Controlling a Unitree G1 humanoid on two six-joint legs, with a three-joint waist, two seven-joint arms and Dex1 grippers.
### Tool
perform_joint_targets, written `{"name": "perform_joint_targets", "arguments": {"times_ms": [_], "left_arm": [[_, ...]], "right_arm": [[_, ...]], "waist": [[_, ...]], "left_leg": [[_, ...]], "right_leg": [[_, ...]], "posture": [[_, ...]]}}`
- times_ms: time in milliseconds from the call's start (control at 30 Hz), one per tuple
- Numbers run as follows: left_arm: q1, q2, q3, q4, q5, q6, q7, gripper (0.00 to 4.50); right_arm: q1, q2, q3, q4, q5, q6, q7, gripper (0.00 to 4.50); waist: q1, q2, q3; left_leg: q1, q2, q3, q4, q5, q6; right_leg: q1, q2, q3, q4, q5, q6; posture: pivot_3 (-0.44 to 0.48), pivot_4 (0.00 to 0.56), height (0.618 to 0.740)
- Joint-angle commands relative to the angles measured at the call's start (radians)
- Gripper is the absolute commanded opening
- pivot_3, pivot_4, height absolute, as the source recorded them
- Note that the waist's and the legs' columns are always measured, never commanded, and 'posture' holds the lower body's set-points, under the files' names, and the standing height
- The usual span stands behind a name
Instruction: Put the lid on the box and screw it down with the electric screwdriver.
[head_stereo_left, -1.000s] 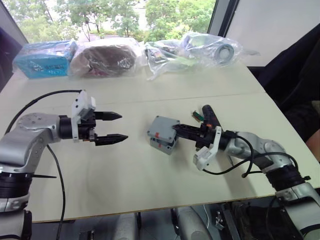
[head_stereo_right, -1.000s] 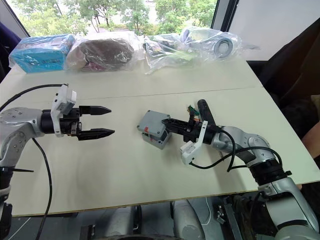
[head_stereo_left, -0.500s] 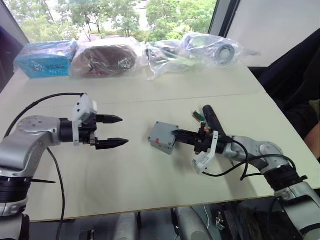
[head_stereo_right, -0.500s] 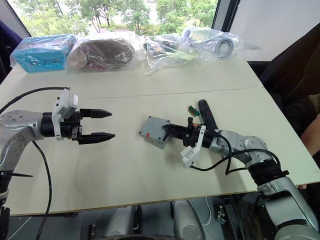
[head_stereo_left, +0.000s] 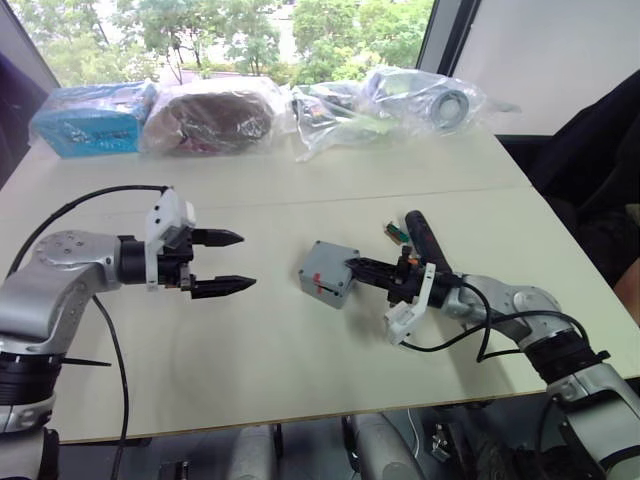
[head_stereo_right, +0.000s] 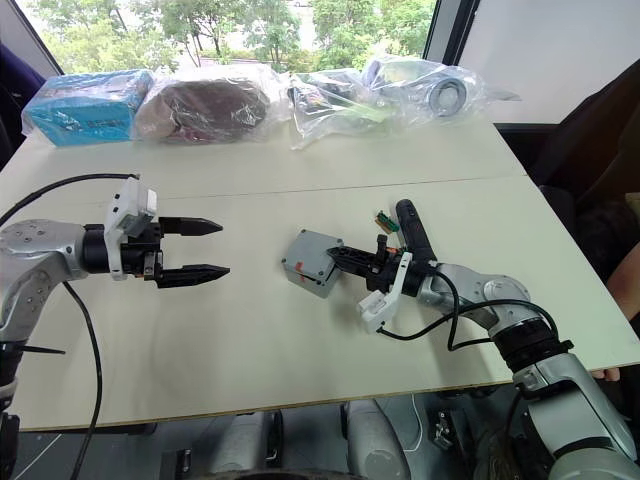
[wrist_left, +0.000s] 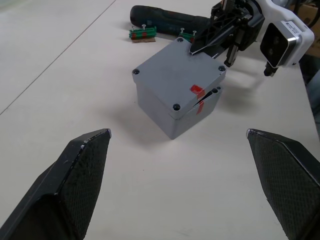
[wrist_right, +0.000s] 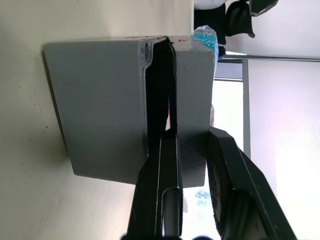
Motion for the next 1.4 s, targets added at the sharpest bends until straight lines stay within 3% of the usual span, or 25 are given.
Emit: {"name": "perform_joint_targets", "arguments": {"times_ms": [33,400,500,600,833,1100,1300,1367,1400], "left_arm": [[-0.018,0.006,0.01,-0.011,0.0,-0.015,0.003,4.46],[-0.064,-0.04,-0.038,-0.001,0.008,-0.027,0.009,4.46],[-0.115,-0.087,-0.079,0.019,0.026,-0.042,0.026,3.77],[-0.173,-0.153,-0.127,0.051,0.05,-0.066,0.042,2.54],[-0.267,-0.305,-0.247,0.174,0.152,-0.167,0.059,0.12],[-0.307,-0.427,-0.349,0.349,0.264,-0.286,0.043,0.04],[-0.298,-0.452,-0.412,0.435,0.367,-0.378,0.023,0.04],[-0.292,-0.449,-0.424,0.447,0.389,-0.397,0.019,0.0],[-0.282,-0.442,-0.431,0.448,0.404,-0.41,0.015,0.0]], "right_arm": [[0.027,-0.017,0.011,-0.011,-0.034,0.03,-0.019,0.18],[0.076,-0.045,0.048,-0.006,-0.085,0.074,-0.081,0.18],[0.074,-0.05,0.056,-0.002,-0.086,0.079,-0.089,0.18],[0.067,-0.052,0.066,0.009,-0.092,0.086,-0.101,0.18],[0.055,-0.061,0.085,0.025,-0.099,0.096,-0.122,0.18],[0.053,-0.068,0.089,0.029,-0.081,0.09,-0.125,0.18],[0.052,-0.072,0.094,0.02,-0.077,0.072,-0.116,0.18],[0.049,-0.074,0.095,0.023,-0.071,0.067,-0.111,1.19],[0.05,-0.079,0.093,0.025,-0.058,0.059,-0.098,1.37]], "waist": [[0.0,0.0,0.0],[0.003,0.0,0.0],[0.005,-0.001,-0.001],[0.003,-0.001,-0.001],[0.004,-0.001,-0.002],[0.003,-0.001,-0.002],[0.004,-0.001,-0.002],[0.004,-0.001,-0.003],[0.003,-0.001,-0.003]], "left_leg": [[0.0,0.0,0.0,0.0,0.0,0.0],[0.009,-0.001,0.0,0.0,0.0,0.0],[0.011,-0.001,0.0,0.0,0.0,0.0],[0.011,-0.001,0.0,0.001,0.0,0.0],[0.011,-0.002,0.0,0.001,0.0,0.0],[0.012,-0.002,0.0,0.001,0.0,0.0],[0.012,-0.002,0.0,0.001,0.0,0.0],[0.012,-0.002,0.0,0.001,0.0,0.0],[0.012,-0.002,0.0,0.001,0.0,0.0]], "right_leg": [[0.0,0.0,0.0,0.0,0.0,0.0],[0.009,0.0,0.001,0.0,-0.001,0.0],[0.011,0.0,0.001,0.0,-0.001,0.0],[0.011,0.0,0.001,0.0,-0.001,0.0],[0.012,0.0,0.001,0.001,-0.001,0.0],[0.012,0.0,0.002,0.001,0.0,0.0],[0.013,0.0,0.002,0.001,0.0,0.0],[0.013,0.0,0.002,0.001,-0.001,0.0],[0.014,0.0,0.002,0.001,-0.001,0.0]], "posture": [[0.0,0.15,0.74],[0.0,0.15,0.74],[0.0,0.15,0.74],[0.0,0.15,0.74],[0.0,0.15,0.74],[0.0,0.15,0.74],[0.0,0.15,0.74],[0.0,0.15,0.74],[0.0,0.15,0.74]]}}
